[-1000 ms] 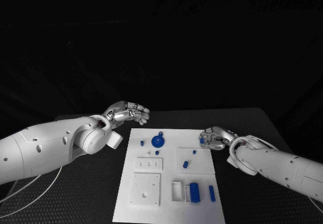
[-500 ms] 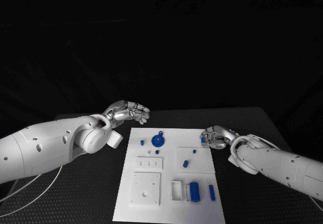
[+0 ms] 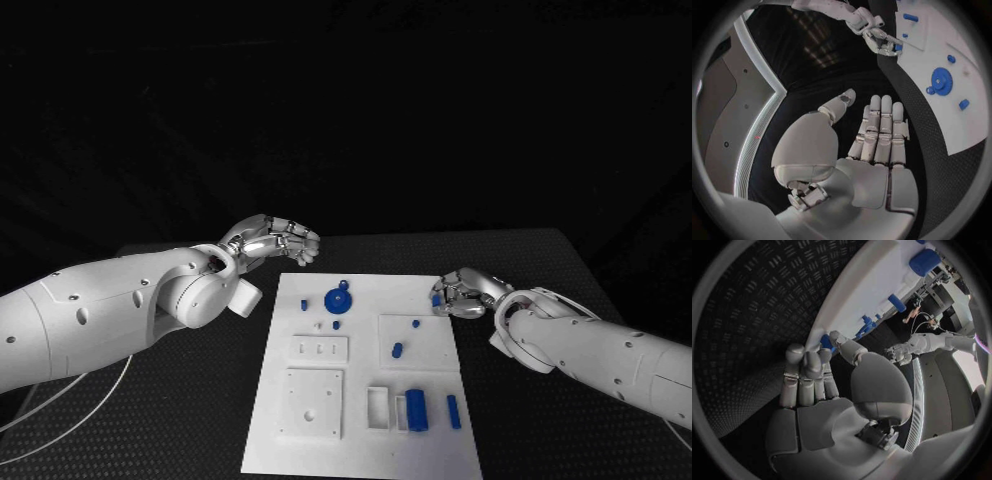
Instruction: Assemble the parts on the task board
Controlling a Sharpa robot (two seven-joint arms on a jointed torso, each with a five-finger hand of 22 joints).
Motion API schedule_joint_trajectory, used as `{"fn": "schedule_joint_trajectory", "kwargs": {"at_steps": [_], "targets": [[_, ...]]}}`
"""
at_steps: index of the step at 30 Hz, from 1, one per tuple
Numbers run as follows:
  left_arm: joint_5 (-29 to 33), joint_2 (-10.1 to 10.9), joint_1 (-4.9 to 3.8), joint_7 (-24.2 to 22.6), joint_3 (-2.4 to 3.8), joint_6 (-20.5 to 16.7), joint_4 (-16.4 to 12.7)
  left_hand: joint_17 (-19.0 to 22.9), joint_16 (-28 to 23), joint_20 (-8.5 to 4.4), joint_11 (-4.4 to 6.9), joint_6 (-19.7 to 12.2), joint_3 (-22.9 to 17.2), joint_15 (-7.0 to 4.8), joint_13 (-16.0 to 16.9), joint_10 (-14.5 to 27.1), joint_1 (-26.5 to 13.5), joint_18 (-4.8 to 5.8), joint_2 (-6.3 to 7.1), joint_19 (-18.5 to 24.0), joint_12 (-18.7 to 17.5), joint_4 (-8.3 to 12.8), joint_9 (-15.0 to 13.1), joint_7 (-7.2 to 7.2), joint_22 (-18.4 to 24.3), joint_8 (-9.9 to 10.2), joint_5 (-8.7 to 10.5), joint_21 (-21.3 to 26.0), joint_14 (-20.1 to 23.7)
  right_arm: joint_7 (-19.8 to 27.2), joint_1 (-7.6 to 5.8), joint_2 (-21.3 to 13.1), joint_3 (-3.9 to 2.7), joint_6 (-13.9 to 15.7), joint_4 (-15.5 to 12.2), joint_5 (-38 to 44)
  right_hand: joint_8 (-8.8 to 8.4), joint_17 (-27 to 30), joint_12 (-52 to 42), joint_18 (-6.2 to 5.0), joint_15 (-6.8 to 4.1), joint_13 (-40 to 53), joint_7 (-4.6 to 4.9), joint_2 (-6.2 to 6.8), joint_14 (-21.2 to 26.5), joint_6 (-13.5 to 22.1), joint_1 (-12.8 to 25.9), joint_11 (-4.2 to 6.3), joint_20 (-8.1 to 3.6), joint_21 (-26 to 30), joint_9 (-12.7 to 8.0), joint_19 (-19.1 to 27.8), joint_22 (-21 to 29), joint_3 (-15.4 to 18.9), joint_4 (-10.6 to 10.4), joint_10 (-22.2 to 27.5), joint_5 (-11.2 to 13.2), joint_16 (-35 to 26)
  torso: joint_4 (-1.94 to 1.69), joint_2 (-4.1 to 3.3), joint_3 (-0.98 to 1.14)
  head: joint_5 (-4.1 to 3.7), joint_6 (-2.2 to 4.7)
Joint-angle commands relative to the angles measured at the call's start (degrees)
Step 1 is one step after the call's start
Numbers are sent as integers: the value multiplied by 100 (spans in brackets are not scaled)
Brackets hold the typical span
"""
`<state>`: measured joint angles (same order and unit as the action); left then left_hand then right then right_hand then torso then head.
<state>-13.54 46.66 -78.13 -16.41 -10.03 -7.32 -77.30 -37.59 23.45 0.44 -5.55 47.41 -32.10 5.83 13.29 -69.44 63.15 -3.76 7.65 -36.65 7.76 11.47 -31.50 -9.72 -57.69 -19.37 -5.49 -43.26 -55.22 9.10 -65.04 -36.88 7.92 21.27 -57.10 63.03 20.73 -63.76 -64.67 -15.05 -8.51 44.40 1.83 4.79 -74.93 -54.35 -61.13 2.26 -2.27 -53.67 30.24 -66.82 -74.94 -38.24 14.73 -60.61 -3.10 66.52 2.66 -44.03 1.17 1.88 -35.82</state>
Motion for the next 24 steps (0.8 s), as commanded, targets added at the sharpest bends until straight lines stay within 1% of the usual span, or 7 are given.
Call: {"fn": "schedule_joint_trajectory", "kwargs": {"at_steps": [1, 6, 11, 14, 19, 21, 24], "targets": [[-98, -8, -4, -14, 4, 146, 2, -51, 73, -20, 50, 188, 6, -29, 35, -145, -17, -39, -107, -6, 52, -58, -21, 77, 29, -53, 18, -47, -92, -398, 12, -29, 9, 103, -70, 73, 68, -15, 41, 5, 24, -12, 212, -89, -42, -744, 5, 5, -8, -42, 81, -43, -88, 5, 83, -76, 31, 30, -1, 1, -3, -8, 1], [-255, -15, -6, 103, 5, 219, 8, -147, 209, -91, 149, 476, 29, -104, 91, -373, -75, -25, -221, -86, 96, -98, -17, 192, 65, -88, 19, -123, -213, -587, -15, -74, 7, 161, -178, 194, 72, -23, 48, 5, 23, -18, 207, -95, -46, -755, 21, 9, -12, -48, 89, -52, -88, 12, 124, -102, 31, 36, 4, 4, -5, -16, 3], [-492, -23, -6, 286, 5, 259, -11, -193, 274, -127, 189, 609, 78, -135, 115, -485, -207, -5, -250, -101, 97, -175, 2, 237, 100, -75, 54, -148, -250, -727, -104, -91, 6, 209, -278, 394, 78, -29, 50, 5, 19, -20, 202, -95, -49, -769, 31, 14, -18, -55, 96, -63, -87, 15, 150, -125, 31, 41, 4, 2, -4, -26, 15], [-656, -39, -7, 477, 6, 291, -16, -204, 288, -142, 191, 628, 112, -141, 116, -500, -292, 6, -217, -101, 74, -221, 20, 238, 121, -43, 90, -155, -246, -851, -194, -98, 4, 213, -363, 537, 79, -32, 51, 5, 17, -21, 199, -92, -51, -774, 30, 17, -21, -57, 98, -68, -87, 11, 158, -134, 30, 43, 8, 2, -4, -25, 17], [-967, -89, -10, 870, 7, 347, -28, -211, 291, -155, 180, 578, 211, -134, 111, -495, -512, 18, -74, -91, 12, -354, 63, 205, 161, 54, 249, -166, -218, -1141, -402, -72, 3, 107, -474, 816, 81, -34, 52, 5, 15, -22, 197, -84, -52, -780, 29, 19, -25, -59, 100, -73, -86, 5, 164, -143, 30, 45, 4, 8, -5, -44, 48], [-1075, -129, -12, 1008, 7, 206, -43, -212, 286, -150, 168, 437, 279, -125, 107, -487, -706, 22, 15, -71, -20, -495, 113, 141, 183, 163, 263, -165, -195, -1284, -497, -40, 2, 43, -554, 981, 81, -35, 53, 5, 14, -23, 196, -80, -53, -781, 30, 19, -26, -60, 101, -74, -85, 4, 166, -146, 30, 46, 1, 12, -12, -48, 58], [-1090, -189, -14, 1249, 8, -12, -57, -219, 292, -151, 171, 435, 298, -127, 110, -498, -823, 15, 51, -69, -33, -614, 125, 128, 197, 181, 267, -170, -192, -1523, -609, 16, 2, -89, -714, 1253, 81, -36, 54, 5, 13, -23, 195, -74, -54, -784, 29, 21, -29, -61, 102, -78, -84, 1, 168, -152, 30, 47, -3, 16, -13, -53, 90]]}}
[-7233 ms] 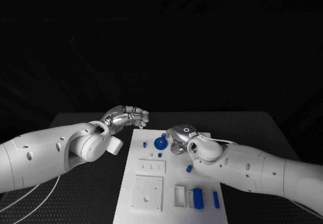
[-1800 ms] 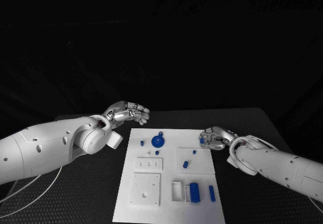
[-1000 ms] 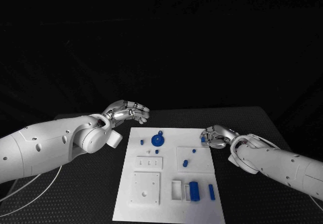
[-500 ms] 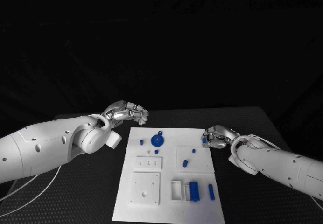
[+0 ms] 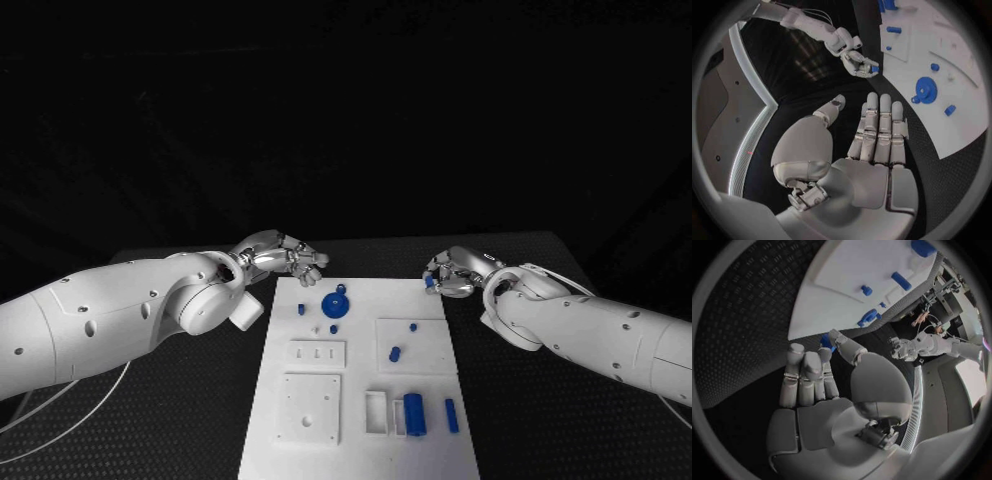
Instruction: Assemble the parts on the task board
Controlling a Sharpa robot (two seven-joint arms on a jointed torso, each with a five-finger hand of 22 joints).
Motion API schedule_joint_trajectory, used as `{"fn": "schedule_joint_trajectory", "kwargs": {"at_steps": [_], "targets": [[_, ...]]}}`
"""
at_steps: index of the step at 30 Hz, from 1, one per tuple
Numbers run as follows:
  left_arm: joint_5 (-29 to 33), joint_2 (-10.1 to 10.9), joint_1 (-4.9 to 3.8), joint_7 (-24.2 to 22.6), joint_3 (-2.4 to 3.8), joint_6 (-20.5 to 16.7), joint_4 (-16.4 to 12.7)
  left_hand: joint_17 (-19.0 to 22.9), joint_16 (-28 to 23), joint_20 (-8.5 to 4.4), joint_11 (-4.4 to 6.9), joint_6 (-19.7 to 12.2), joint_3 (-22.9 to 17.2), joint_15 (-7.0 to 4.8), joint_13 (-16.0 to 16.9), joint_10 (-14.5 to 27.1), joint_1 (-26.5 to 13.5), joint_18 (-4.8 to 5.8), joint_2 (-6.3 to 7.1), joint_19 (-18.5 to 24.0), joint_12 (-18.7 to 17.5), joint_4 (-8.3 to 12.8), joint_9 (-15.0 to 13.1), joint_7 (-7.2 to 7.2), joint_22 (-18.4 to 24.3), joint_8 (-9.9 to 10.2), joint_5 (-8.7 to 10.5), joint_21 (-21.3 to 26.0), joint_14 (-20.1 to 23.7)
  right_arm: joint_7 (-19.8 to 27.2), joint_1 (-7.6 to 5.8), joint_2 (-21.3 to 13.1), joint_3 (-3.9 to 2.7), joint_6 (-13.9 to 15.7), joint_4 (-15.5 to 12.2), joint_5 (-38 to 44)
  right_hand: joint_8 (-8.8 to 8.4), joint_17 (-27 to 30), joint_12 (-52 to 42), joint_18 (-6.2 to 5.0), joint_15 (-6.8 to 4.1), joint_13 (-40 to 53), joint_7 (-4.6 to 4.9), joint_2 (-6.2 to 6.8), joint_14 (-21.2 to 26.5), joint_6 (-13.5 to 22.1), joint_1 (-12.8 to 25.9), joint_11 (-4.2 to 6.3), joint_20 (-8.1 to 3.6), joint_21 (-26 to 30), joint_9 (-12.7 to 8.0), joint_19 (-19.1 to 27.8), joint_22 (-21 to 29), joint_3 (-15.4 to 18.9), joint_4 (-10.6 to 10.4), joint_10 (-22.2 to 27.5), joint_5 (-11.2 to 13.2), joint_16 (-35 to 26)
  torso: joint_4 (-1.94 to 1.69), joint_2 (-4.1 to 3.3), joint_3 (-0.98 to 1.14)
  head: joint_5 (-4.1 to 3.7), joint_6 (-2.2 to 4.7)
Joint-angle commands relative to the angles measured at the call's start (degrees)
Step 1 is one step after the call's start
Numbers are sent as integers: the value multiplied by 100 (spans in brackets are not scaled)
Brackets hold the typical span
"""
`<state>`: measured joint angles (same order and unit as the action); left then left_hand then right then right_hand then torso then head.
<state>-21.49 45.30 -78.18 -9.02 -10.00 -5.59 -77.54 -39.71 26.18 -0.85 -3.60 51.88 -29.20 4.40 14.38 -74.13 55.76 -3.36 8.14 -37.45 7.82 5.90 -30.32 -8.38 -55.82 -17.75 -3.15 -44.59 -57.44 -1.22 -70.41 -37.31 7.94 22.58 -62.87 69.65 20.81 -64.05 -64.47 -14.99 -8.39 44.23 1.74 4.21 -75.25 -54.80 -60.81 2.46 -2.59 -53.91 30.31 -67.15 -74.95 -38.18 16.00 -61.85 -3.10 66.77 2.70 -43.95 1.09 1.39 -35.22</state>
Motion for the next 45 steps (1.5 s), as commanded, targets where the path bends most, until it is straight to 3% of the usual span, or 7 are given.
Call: {"fn": "schedule_joint_trajectory", "kwargs": {"at_steps": [1, 15, 19, 23, 27, 30, 45], "targets": [[-295, -71, -9, 547, 5, -225, -28, -9, 21, -23, -23, -8, 9, 15, 2, -33, -107, -25, 1, 11, -40, -82, 7, -5, 12, 19, 32, -39, 29, -553, -91, 75, 1, -255, -175, 649, 74, -7, 34, -1, 0, -6, 204, -15, -23, -740, -3, 0, 2, -38, 95, -45, -84, -5, 42, -28, 30, 22, -6, 6, 0, -3, 39], [-638, -540, -14, 1496, -17, 53, 80, 8, -84, 66, -174, -153, -169, 115, -55, 291, -667, -34, 545, 258, -308, -1114, 101, -17, 87, 162, 25, -20, 277, -1501, -260, 454, -3, -438, -995, 1632, 74, -8, 44, -1, -5, -9, 198, 23, -29, -759, -5, 6, 0, -38, 101, -61, -76, -60, 31, -49, 30, 20, -36, 63, -35, 53, 154], [-724, -635, -13, 1660, -19, -21, 76, -23, -97, 100, -201, -176, 829, 138, -40, 372, -674, -81, 20, 428, -352, -959, 97, -10, 115, 160, 25, -23, 374, -1519, -262, 499, -3, -406, -1146, 1769, 75, -9, 46, -1, -7, -8, 195, 34, -32, -767, -4, 8, 2, -41, 103, -68, -76, -75, 31, -56, 30, 21, -57, 70, -45, 78, 177], [-816, -709, -12, 1759, -19, -168, 107, -38, -54, 78, -174, -168, 1050, 103, -14, 310, -582, -104, -41, 384, -322, -1083, 125, -53, 162, 180, 28, -33, 300, -1536, -262, 532, -4, -363, -1212, 1808, 75, -9, 47, -1, -8, -8, 194, 42, -34, -770, -2, 9, 4, -43, 103, -72, -75, -84, 30, -60, 30, 21, -47, 63, -43, 116, 194], [-859, -751, -12, 1897, -19, -216, 93, -54, 6, 30, -124, -82, 1525, 63, 30, 216, -167, -104, -140, 328, -304, -1567, 174, -24, 257, 185, 21, -61, 254, -1557, -262, 554, -8, -337, -1328, 1819, 75, -10, 48, -1, -10, -8, 193, 50, -36, -775, -2, 11, 5, -45, 104, -77, -74, -97, 29, -66, 30, 22, -34, 63, -37, 142, 190], [-864, -759, -13, 1921, -19, -221, 73, -46, 27, 24, -124, -51, 2070, 58, 52, 199, 447, -95, -207, 324, -321, -2271, 221, -24, 310, 204, 28, -115, 252, -1583, -262, 563, -11, -334, -1414, 1841, 75, -10, 49, -1, -11, -8, 192, 54, -39, -781, -1, 12, 6, -47, 105, -82, -74, -109, 27, -71, 30, 23, -20, 57, -27, 152, 189], [-864, -851, -11, 1969, -20, -171, 61, 10, 46, 14, -109, 27, 2881, 52, 81, 160, 1164, -75, -674, 322, -338, -2273, 313, -8, 430, 229, 19, -206, 231, -1612, -262, 648, -57, -274, -1575, 1865, 73, -11, 52, -1, -14, -7, 191, 72, -45, -789, 5, 14, 6, -51, 106, -94, -72, -138, 22, -81, 30, 25, -29, 58, -29, 141, 148]]}}
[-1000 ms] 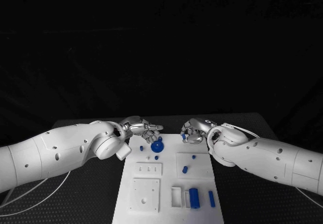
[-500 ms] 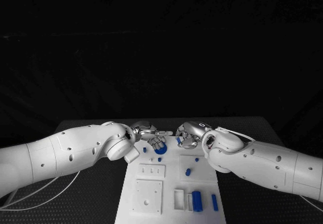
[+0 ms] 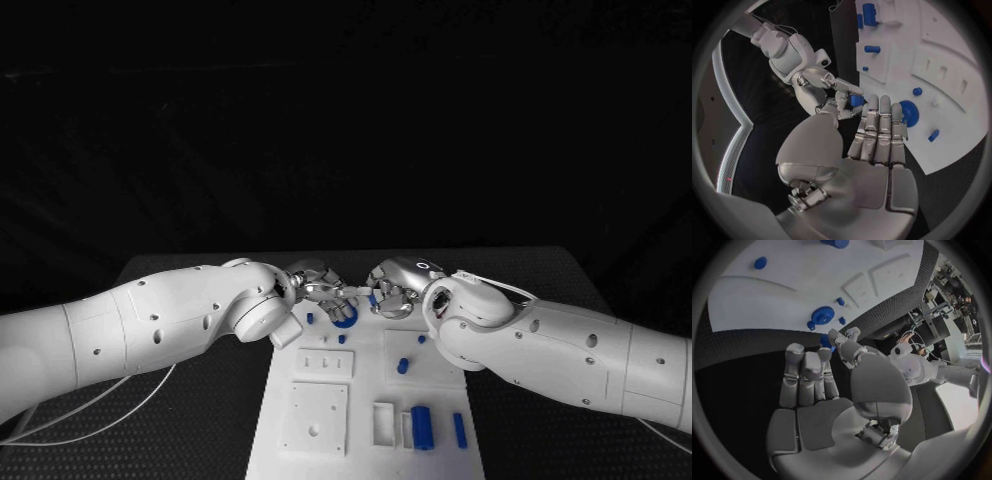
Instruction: Assemble the parts on the task board
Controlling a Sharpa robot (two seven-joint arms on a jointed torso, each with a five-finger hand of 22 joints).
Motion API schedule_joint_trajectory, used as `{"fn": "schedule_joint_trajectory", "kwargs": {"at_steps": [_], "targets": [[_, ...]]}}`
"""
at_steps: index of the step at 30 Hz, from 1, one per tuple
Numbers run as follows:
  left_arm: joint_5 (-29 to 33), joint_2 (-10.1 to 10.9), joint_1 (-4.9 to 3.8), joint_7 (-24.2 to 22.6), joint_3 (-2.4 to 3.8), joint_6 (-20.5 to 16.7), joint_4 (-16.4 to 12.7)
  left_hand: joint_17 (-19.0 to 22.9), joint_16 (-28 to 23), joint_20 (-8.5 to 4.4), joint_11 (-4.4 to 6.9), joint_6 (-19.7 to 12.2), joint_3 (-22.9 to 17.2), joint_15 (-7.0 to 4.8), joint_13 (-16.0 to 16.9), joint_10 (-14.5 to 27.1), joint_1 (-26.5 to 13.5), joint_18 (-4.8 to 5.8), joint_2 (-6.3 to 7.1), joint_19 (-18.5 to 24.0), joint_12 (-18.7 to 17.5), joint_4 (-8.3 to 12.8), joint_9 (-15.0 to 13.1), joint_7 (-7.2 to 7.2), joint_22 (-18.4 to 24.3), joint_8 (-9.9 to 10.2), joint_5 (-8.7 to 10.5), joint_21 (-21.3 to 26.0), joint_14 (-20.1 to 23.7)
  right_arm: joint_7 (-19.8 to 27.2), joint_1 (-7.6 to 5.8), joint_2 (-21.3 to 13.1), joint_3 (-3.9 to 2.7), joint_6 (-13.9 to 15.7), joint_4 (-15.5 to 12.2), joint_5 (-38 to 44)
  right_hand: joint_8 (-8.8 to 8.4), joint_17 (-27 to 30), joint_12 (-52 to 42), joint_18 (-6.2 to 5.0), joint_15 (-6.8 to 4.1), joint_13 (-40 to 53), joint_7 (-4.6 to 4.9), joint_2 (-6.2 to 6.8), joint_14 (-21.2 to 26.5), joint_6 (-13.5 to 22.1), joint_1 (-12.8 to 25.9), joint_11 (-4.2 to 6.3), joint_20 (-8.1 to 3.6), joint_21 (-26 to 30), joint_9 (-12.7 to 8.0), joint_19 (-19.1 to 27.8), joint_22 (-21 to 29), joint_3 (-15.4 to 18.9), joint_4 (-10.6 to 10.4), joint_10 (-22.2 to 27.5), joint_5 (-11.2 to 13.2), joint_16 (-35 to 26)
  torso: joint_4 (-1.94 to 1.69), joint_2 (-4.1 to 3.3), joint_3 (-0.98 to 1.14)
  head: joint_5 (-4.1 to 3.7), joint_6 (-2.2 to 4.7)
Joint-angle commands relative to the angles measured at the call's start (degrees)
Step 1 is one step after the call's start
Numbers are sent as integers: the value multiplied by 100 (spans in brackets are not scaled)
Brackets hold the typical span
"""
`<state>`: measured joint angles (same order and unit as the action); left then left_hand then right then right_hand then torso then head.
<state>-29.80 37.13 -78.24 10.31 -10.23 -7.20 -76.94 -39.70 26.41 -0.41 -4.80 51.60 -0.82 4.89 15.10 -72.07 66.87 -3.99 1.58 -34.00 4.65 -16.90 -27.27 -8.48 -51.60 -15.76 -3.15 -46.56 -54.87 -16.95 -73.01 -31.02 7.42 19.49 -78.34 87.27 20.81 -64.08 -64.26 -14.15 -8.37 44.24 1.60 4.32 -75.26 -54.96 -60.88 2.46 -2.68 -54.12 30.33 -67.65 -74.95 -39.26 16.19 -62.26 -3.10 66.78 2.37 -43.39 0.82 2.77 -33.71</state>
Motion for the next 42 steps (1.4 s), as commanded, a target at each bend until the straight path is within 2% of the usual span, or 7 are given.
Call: {"fn": "schedule_joint_trajectory", "kwargs": {"at_steps": [1, 12, 21, 25, 30, 34, 42], "targets": [[-33, -40, -4, 35, 1, 0, 5, 10, 23, -30, 13, 60, 55, 3, 9, -47, 64, -12, -27, -23, -21, 8, 11, 3, 11, 29, 19, -11, -27, -40, -1, 27, -6, 34, -35, 104, 72, -8, 31, -85, -16, -8, 204, 62, -44, -773, 14, 14, 15, -31, 104, -45, -72, -32, 3, -41, 30, 25, 5, 3, -5, 4, -6], [-33, -90, -4, 45, -1, 48, 26, 21, 39, -38, 51, 146, 161, -8, 24, -103, 125, -5, -161, -21, -2, 5, 22, 39, 43, -1, 9, -32, -44, -50, -1, 87, -8, 38, -100, 125, 71, -9, 34, -85, -17, -7, 203, 72, -47, -779, 17, 16, 15, -32, 105, -51, -71, -52, 0, -47, 30, 26, 3, 4, -10, -3, -27], [-33, -134, -4, 90, -6, 108, 38, 22, 75, -57, 89, 244, 224, -32, 43, -175, 104, 1, -264, -24, 23, 5, 34, 79, 74, -34, -24, -53, -88, -51, -1, 124, -9, 36, -130, 145, 69, -9, 37, -85, -18, -7, 202, 83, -50, -785, 19, 17, 14, -33, 106, -58, -69, -79, -5, -53, 30, 26, 2, 4, -7, 13, -51], [2, -141, -3, 89, -7, 59, 31, 28, 98, -69, 101, 279, 222, -40, 53, -200, 309, 19, -322, -13, 20, 12, 61, 90, 104, -32, -276, -78, -92, -51, -1, 134, -9, 37, -147, 145, 69, -9, 38, -85, -18, -7, 202, 85, -50, -786, 21, 17, 14, -33, 106, -59, -68, -85, -7, -54, 30, 26, 10, 3, -7, 18, -59], [20, -147, -3, 91, -7, 58, 30, 38, 109, -70, 102, 294, 267, -37, 59, -208, 551, 34, -382, 0, 11, 16, 83, 90, 127, -25, -367, -106, -80, -55, -1, 143, -9, 50, -159, 147, 68, -9, 39, -85, -18, -6, 202, 89, -51, -787, 22, 17, 13, -33, 106, -61, -68, -93, -8, -55, 30, 26, 7, 5, -3, 20, -61], [38, -152, -3, 99, -8, 73, 33, 41, 119, -71, 110, 320, 322, -40, 66, -230, 596, 40, -379, -1, 17, 11, 88, 96, 139, -34, -324, -121, -84, -55, -1, 147, -9, 59, -173, 148, 67, -9, 40, -85, -19, -6, 202, 91, -52, -789, 23, 17, 13, -34, 106, -64, -67, -101, -9, -57, 30, 26, 3, 4, -5, 16, -61], [51, -155, -3, 120, -9, 50, 55, 54, 140, -82, 130, 374, 404, -50, 80, -278, 705, 51, -502, 2, 22, 8, 107, 114, 183, -46, -118, -148, -91, -54, -1, 132, -9, 68, -215, 148, 66, -8, 41, -85, -19, -5, 202, 97, -53, -791, 25, 17, 13, -35, 107, -68, -67, -110, -11, -59, 30, 26, 4, 5, -5, 13, -71]]}}
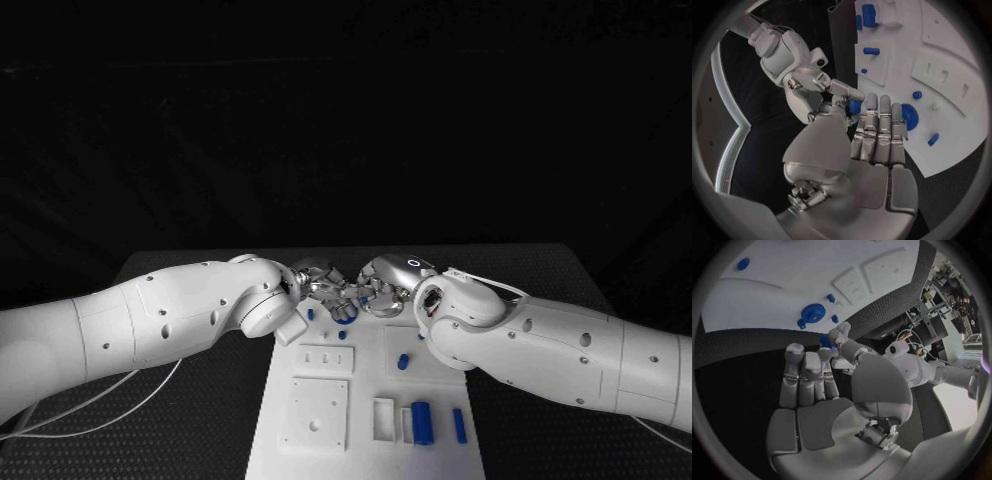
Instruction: Assemble the parts on the task board
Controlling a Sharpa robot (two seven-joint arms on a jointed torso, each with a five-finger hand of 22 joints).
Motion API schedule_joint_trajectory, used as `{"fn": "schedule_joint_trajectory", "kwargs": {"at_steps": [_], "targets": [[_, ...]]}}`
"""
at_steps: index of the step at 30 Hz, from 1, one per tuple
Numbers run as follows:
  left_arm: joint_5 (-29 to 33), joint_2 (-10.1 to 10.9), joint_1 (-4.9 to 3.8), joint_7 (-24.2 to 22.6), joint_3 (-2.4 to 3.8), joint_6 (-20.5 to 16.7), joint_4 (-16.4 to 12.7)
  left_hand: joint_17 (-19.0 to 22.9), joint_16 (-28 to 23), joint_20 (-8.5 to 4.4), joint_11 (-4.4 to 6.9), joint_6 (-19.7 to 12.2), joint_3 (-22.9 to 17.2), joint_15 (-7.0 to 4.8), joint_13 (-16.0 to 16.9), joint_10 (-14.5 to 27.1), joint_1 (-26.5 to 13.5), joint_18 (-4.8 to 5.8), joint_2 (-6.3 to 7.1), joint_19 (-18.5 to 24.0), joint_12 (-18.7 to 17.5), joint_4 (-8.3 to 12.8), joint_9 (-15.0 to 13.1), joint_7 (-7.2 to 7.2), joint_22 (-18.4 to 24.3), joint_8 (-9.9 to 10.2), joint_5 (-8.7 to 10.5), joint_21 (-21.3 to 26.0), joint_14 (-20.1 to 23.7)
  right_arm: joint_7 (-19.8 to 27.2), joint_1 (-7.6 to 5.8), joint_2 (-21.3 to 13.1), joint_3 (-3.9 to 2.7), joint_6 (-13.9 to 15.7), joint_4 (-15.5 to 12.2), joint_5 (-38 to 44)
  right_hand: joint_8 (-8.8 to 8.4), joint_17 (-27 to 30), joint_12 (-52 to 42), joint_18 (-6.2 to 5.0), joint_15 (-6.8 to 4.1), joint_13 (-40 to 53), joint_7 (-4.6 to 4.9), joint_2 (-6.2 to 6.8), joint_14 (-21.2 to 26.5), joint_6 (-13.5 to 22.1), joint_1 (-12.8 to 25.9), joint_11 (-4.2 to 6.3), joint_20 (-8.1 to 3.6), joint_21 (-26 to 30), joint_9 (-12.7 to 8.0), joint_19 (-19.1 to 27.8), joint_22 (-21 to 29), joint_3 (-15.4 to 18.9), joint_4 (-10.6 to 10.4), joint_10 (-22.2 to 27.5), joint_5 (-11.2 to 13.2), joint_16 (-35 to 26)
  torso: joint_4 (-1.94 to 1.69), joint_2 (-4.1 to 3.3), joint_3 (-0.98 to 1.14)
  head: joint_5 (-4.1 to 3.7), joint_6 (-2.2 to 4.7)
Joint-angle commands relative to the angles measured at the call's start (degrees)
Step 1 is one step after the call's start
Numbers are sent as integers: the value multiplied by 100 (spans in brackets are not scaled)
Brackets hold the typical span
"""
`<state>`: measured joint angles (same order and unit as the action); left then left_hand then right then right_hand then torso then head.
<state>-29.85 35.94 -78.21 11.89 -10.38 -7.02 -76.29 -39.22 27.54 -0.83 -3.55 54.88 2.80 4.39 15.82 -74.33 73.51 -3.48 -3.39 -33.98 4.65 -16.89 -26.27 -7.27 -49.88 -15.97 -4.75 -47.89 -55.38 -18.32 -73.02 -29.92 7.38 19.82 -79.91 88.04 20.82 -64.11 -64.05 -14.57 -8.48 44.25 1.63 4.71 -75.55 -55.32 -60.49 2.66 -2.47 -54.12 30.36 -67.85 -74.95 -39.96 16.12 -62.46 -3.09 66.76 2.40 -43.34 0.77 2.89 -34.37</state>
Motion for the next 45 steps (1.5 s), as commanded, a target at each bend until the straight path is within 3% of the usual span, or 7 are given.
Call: {"fn": "schedule_joint_trajectory", "kwargs": {"at_steps": [1, 24, 29, 38, 39, 40, 45], "targets": [[56, -40, -7, -30, 6, 33, -8, 6, 28, -41, 6, 49, 46, -1, 10, -55, 47, -1, -4, 2, 23, 8, 6, -6, 12, -26, 47, -16, -41, 83, 0, 23, -5, 35, -63, 79, 65, -5, 20, -43, -8, -6, 199, 57, -24, -755, -14, -3, -8, -35, 104, -48, -66, -42, -4, -39, 30, 28, 3, -1, 0, 3, -6], [105, -109, -7, 92, -17, 0, 10, 0, 100, -73, 62, 185, 128, -39, 45, -183, 3, 15, -29, -6, 64, 7, 11, 49, 67, -75, 27, -51, -105, 41, 0, 71, -4, -14, -123, 160, 64, -5, 22, -43, -9, -5, 198, 69, -27, -762, -13, -2, -9, -39, 105, -56, -65, -66, -5, -44, 30, 28, 2, -1, -2, 6, -40], [179, -107, -7, 82, -17, -12, 4, 9, 111, -81, 66, 195, 122, -41, 48, -190, 155, 27, -49, 4, 51, 14, 26, 52, 92, -68, -69, -70, -89, 38, 0, 70, -4, -44, -111, 160, 63, -5, 22, -43, -9, -4, 198, 72, -27, -763, -12, -2, -9, -39, 106, -57, -65, -70, -5, -45, 30, 28, 3, 4, -4, 0, -45], [363, -100, -7, 37, -17, -6, -24, 55, 91, -55, 53, 150, 259, -15, 42, -146, 1118, 80, -258, 105, -12, 35, 63, 71, 148, -34, -470, -122, -2, 34, 0, 79, -4, -82, -61, 155, 63, -5, 23, -43, -9, -4, 198, 74, -28, -764, -10, -2, -9, -39, 106, -59, -65, -75, -7, -46, 30, 28, -3, 1, -3, -10, -55], [408, -97, -7, 33, -17, -1, -32, 63, 90, -53, 54, 151, 214, -14, 41, -145, 1293, 85, -277, 108, -19, 35, 65, 77, 161, -35, -324, -132, 4, 36, 0, 81, -4, -86, -48, 148, 63, -5, 23, -43, -9, -4, 198, 74, -28, -764, -9, -2, -9, -39, 106, -59, -65, -76, -8, -46, 30, 28, -3, 1, -3, -10, -55], [410, -93, -7, 31, -17, -2, -37, 72, 88, -31, 45, 153, -197, -3, 39, -151, 1422, 103, -164, 82, -26, -9, 65, 69, 195, -39, 154, -135, 4, 36, 0, 83, -4, -87, -44, 148, 62, -5, 23, -43, -9, -4, 198, 75, -28, -764, -9, -2, -9, -39, 106, -59, -65, -77, -8, -47, 30, 28, -3, 1, -2, -10, -56], [421, -92, -7, 30, -17, -12, -37, 95, 80, -44, 53, 146, -801, -3, 34, -148, 1289, 122, 46, 141, -40, 26, 71, 84, 235, -40, 178, -170, 25, 36, 0, 85, -4, -90, -39, 147, 62, -5, 24, -43, -9, -3, 198, 77, -29, -765, -7, -2, -8, -39, 106, -60, -65, -80, -8, -47, 30, 28, 0, 0, -3, -10, -60]]}}
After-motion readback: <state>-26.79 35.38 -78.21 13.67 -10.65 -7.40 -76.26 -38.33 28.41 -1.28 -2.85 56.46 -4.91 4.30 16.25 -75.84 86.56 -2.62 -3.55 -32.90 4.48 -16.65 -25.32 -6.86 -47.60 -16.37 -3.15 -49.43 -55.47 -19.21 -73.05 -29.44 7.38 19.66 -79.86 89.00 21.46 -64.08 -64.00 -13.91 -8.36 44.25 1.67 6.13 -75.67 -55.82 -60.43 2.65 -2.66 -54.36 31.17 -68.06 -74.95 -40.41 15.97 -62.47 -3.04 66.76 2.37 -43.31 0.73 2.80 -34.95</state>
